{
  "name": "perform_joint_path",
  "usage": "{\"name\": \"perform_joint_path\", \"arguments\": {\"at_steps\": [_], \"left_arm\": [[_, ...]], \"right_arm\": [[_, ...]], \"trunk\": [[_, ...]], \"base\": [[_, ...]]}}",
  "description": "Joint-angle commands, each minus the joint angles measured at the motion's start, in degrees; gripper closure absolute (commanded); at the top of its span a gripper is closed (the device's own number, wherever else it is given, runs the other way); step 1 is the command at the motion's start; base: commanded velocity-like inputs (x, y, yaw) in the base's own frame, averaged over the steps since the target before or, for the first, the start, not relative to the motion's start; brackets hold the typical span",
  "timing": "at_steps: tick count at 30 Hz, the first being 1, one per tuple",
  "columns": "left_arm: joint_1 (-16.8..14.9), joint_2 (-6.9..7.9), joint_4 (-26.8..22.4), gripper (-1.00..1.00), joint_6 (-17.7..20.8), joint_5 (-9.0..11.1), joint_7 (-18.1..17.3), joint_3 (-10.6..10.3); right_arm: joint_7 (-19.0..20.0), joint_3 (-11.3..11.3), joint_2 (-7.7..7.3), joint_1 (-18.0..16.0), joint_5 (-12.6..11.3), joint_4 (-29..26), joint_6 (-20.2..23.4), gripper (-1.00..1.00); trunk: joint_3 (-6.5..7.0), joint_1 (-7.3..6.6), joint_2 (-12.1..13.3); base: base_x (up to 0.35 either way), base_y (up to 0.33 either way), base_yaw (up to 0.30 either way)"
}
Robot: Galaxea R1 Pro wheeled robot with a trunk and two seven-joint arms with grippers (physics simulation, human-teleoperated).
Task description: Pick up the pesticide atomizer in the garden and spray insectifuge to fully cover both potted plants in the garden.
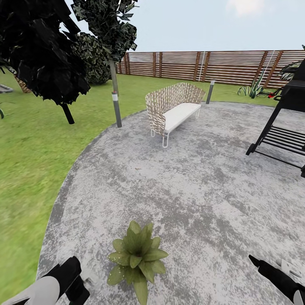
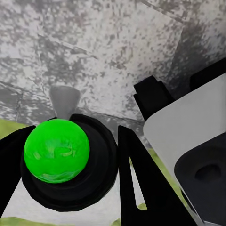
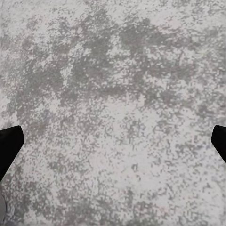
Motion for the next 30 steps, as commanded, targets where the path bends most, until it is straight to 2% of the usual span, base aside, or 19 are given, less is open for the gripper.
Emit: {"name": "perform_joint_path", "arguments": {"at_steps": [1,12,21,30], "left_arm": [[-0.02,-0.01,-0.08,1.00,0.28,-0.44,-0.33,0.47],[-0.02,0.11,-0.13,1.00,0.30,-0.44,-0.33,0.46],[-0.02,2.47,-0.07,1.00,0.37,-0.44,-0.33,0.36],[0.00,2.56,-0.03,1.00,0.31,-0.44,-0.33,0.37]], "right_arm": [[0.50,-0.36,0.04,-0.04,0.57,-0.08,0.26,-1.00],[0.50,-0.39,0.04,-0.05,0.57,-0.08,0.26,-1.00],[0.50,-0.40,0.04,-0.06,0.57,-0.08,0.26,-1.00],[0.50,-0.37,0.04,-0.05,0.57,-0.08,0.26,-1.00]], "trunk": [[-0.05,-0.01,-0.02],[-0.05,-0.01,-0.02],[-0.05,-0.01,-0.02],[-0.05,-0.01,-0.02]], "base": [[0.000,0.000,0.000],[0.000,0.000,-0.176],[0.000,0.000,-0.015],[0.000,0.000,0.000]]}}
